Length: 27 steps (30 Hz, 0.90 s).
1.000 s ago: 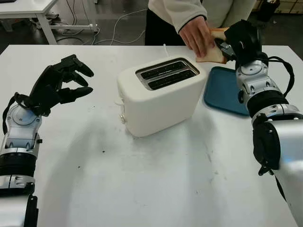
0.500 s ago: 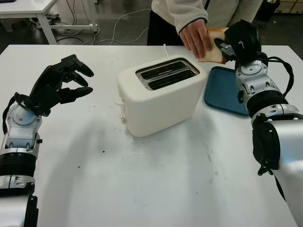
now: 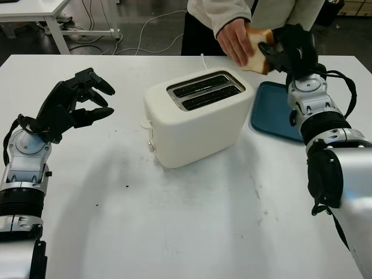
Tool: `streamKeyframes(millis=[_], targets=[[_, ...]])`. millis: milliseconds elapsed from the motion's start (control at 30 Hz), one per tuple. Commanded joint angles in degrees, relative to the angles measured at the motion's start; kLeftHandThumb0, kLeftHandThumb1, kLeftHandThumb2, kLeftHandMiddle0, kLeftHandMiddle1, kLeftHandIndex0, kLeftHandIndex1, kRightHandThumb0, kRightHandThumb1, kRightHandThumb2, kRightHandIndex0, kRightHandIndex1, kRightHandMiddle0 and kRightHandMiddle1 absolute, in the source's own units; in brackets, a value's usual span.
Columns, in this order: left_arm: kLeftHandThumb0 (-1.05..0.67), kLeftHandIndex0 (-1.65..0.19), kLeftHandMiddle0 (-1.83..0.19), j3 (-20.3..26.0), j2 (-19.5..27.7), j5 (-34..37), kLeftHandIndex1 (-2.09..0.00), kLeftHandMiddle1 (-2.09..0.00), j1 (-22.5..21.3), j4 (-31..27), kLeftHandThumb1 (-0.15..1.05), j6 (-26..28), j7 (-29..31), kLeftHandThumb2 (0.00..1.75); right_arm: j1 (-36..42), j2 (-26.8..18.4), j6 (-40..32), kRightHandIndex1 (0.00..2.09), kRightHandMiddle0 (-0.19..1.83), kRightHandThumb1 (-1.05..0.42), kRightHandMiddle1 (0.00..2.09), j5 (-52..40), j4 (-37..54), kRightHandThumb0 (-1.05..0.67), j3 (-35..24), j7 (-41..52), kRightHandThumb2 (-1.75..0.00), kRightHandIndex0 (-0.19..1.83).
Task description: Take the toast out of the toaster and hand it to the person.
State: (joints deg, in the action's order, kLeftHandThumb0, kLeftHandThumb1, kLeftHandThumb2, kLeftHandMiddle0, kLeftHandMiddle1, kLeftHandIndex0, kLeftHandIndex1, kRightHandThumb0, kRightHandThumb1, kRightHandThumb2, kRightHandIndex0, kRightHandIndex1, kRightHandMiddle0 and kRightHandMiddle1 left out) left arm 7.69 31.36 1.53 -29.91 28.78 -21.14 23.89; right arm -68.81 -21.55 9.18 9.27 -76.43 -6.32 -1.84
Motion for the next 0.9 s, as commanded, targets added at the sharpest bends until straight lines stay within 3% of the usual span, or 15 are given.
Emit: streamKeyframes(millis=[0, 133, 333, 500, 600, 733, 867], targets=[[-1.05, -0.33, -0.36, 0.06, -0.26, 0.10, -1.38, -1.46, -0.15, 0.32, 0.92, -0.56, -0.35, 0.08, 0.43, -1.06, 1.47, 0.06, 0.21, -0.92, 0.03, 0.75, 0.49, -0.88, 1.07, 2.41, -0.13, 0.16], [-1.05, -0.33, -0.36, 0.13, -0.39, 0.34, -1.38, -1.46, -0.11, 0.24, 0.92, -0.40, -0.28, 0.08, 0.56, -2.23, 1.88, 0.00, 0.02, -0.92, 0.00, 2.36, 0.59, -1.03, 3.01, 4.19, -0.12, 0.01], [-1.05, -0.35, -0.37, 0.37, -0.31, 0.55, -1.37, -1.46, 0.23, -0.16, 0.92, 0.10, -0.28, 0.06, 1.64, -3.96, 4.39, 0.00, 0.00, -0.92, 0.00, 2.67, 1.45, -1.04, 3.54, 4.19, -0.10, 0.00], [-1.05, -0.38, -0.40, 0.71, -0.25, 0.77, -1.34, -1.43, 0.72, -0.33, 0.92, 0.00, -0.31, 0.06, 5.05, -5.00, 9.60, 0.03, 0.04, -0.92, 0.02, 0.45, 4.50, -1.05, 2.18, 5.34, -0.23, 0.05], [-1.05, -0.39, -0.40, 1.00, -0.21, 1.17, -1.33, -1.42, 1.42, -1.05, 0.92, 0.31, -0.05, 0.06, 9.07, -5.58, 13.45, 0.02, 0.08, -0.92, 0.03, -0.94, 9.12, -1.05, 1.53, 6.31, -0.26, 0.03], [-1.05, -0.39, -0.40, 1.37, -0.14, 1.82, -1.30, -1.40, 3.23, -3.26, 0.92, 1.20, 0.35, 0.05, 17.38, -4.64, 20.20, 0.01, 0.04, -0.92, 0.01, -9.26, 16.99, -0.95, -2.83, 15.47, -0.20, 0.01], [-1.05, -0.44, -0.46, 2.15, -0.95, 2.84, -1.22, -1.33, 6.22, -6.78, 0.92, 2.50, -0.55, 0.02, 28.45, -0.73, 16.88, 0.01, 0.05, -0.92, 0.01, -19.48, 31.09, -0.93, -6.60, 21.65, -0.09, 0.02]])
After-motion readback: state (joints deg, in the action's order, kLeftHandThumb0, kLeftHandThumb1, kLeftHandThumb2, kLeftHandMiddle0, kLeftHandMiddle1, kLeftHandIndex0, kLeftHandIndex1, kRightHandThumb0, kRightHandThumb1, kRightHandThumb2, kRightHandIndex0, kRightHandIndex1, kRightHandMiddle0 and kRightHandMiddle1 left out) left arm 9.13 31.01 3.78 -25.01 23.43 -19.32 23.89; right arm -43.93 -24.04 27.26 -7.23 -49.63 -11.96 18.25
